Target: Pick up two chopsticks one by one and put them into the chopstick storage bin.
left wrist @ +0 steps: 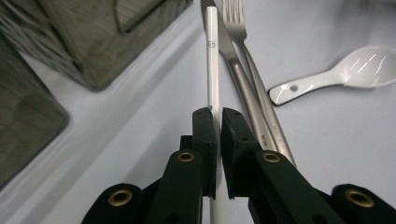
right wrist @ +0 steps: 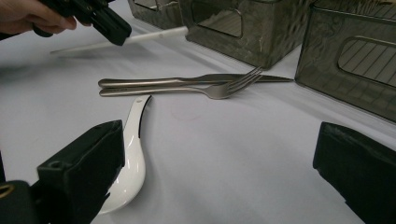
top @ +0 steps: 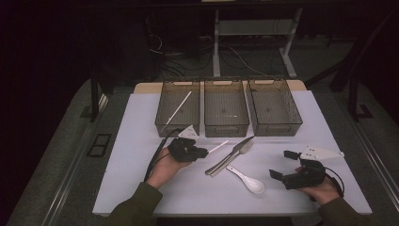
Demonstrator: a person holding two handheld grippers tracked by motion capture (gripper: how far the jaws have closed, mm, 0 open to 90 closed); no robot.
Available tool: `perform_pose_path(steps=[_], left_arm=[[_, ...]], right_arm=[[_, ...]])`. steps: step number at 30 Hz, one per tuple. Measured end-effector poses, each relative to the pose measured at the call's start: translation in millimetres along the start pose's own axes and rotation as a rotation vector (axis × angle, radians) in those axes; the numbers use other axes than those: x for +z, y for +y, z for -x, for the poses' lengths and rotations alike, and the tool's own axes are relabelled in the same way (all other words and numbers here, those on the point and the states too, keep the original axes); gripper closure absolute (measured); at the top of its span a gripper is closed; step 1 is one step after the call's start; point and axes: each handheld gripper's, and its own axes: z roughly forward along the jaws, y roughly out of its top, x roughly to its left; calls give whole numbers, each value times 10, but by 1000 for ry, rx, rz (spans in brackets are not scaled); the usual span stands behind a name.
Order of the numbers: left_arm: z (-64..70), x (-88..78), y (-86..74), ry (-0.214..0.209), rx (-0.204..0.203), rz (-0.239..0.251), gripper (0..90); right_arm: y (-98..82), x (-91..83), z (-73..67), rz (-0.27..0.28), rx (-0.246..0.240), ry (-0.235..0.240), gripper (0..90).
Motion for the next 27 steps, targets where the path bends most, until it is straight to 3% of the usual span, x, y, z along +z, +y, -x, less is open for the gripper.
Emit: perform_pose_path(steps=[9,27], left_arm=[[-37,-158,51,5,-30,43,842],[-144,-434,196,40,-46,114,842]], right_arm=[[0,1,0,0,-1,0,22],[0,-1,6,0,8,0,22]])
